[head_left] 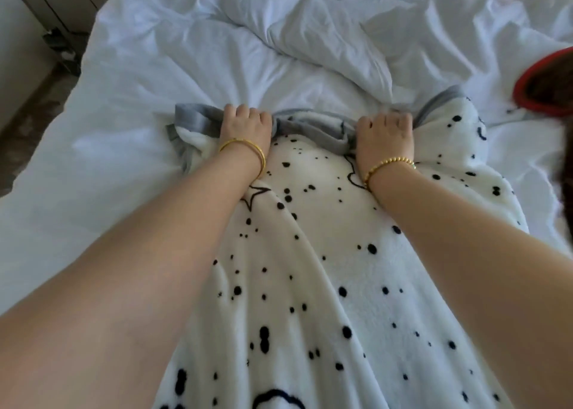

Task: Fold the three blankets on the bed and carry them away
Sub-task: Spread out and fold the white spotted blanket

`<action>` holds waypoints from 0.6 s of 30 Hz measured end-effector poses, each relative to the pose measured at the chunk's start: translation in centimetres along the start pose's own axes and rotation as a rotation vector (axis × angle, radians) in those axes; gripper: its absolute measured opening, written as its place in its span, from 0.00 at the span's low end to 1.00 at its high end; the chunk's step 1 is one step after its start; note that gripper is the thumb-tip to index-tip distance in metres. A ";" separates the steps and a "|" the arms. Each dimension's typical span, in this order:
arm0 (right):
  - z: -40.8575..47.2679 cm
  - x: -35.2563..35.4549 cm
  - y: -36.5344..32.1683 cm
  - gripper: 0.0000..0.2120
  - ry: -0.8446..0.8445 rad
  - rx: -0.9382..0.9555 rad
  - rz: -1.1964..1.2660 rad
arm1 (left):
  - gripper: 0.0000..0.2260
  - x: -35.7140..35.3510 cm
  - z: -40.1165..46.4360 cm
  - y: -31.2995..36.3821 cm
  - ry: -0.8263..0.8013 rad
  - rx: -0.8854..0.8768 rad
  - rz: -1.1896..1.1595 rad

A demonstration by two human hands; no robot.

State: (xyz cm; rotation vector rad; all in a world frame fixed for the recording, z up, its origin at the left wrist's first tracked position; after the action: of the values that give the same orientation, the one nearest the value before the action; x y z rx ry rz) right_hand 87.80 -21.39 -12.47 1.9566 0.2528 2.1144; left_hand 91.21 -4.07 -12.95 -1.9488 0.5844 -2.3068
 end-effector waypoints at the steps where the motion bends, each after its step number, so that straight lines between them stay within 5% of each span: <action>1: -0.9 0.6 -0.4 0.15 0.030 0.055 0.004 | 0.14 0.8 -0.5 0.7 0.027 -0.071 0.029; 5: -2.6 3.1 1.2 0.15 0.030 0.168 -0.086 | 0.11 3.3 -2.6 0.7 0.076 -0.250 -0.030; 11: -4.9 2.6 4.0 0.17 -0.388 0.186 -0.377 | 0.16 2.3 -9.0 1.2 -0.069 -0.120 -0.101; 18: -13.5 -1.6 1.7 0.13 -0.290 -0.048 -0.084 | 0.20 -0.8 -10.9 2.6 -0.159 -0.049 -0.146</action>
State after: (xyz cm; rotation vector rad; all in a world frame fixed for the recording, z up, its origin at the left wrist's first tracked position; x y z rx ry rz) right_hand 74.39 -22.92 -14.68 2.1505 0.2218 1.7412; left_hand 80.34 -3.58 -15.94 -2.2413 0.5046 -2.2075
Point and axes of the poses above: each hand's wrist, its own z-axis towards the middle knuckle, its own x-axis out of the back of the hand, y = z × x, the point moved 10 cm from there along z, towards the middle knuckle, and after that the axes turned 4 degrees about y, right-handed, at the moved point
